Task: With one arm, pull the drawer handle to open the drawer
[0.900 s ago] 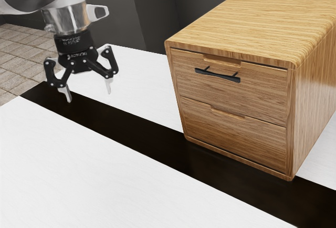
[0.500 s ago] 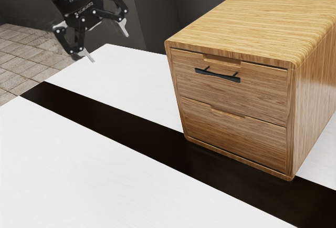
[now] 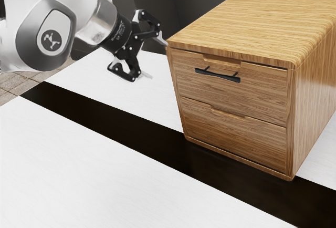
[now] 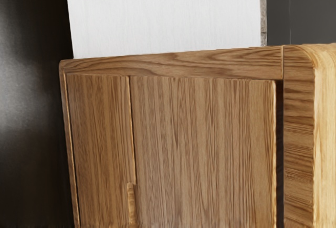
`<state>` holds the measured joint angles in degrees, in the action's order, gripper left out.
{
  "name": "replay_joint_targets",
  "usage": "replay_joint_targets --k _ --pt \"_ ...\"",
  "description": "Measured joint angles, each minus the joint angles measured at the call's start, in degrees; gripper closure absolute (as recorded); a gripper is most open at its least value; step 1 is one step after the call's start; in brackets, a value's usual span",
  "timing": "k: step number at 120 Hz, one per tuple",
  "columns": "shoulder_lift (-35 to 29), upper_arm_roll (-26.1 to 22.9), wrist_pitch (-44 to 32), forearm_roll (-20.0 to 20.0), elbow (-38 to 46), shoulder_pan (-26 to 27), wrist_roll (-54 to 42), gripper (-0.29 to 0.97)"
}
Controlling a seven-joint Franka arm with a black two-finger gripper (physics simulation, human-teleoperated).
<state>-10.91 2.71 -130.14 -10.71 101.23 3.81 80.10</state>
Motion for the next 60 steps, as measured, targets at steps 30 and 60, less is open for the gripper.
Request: replay_joint_targets --k 30,60 --pt "1.7 -0.6 -11.1 -0.3 0.7 2.6 3.6 0.15" --pt "-4.6 -0.6 -16.3 0.2 10.6 2.4 6.0 0.16"
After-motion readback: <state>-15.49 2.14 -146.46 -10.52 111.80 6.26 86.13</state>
